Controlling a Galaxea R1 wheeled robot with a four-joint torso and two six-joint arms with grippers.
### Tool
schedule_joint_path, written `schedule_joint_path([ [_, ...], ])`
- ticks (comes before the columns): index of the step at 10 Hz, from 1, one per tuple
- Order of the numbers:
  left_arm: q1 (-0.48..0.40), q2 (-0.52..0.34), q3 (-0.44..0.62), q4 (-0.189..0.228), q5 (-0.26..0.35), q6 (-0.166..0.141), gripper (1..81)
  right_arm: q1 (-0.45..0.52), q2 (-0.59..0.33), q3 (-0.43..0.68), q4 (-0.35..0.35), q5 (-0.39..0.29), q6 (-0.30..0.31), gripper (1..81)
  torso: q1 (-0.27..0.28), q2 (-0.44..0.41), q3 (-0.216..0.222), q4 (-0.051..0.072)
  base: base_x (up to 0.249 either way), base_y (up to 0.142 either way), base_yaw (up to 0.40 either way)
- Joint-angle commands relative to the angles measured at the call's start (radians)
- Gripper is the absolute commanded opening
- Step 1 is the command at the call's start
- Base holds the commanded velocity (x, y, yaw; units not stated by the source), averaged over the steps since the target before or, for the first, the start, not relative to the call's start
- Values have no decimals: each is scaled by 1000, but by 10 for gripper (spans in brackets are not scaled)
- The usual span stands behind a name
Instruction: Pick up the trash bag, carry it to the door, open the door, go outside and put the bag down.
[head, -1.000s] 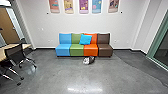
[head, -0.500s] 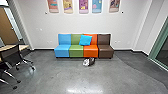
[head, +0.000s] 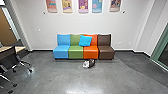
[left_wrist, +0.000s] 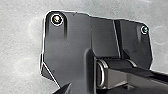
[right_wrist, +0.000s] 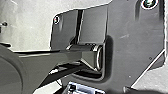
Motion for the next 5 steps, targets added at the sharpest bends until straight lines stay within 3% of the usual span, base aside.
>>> schedule_joint_path([
  [1,-51,-6,6,11,57,9,811,28,-17,14,12,-53,-3,811,0,0,0,0,199,0,0],
  [5,-51,-9,6,11,57,9,811,28,-18,14,12,-53,-3,811,0,0,0,0,199,0,0],
])
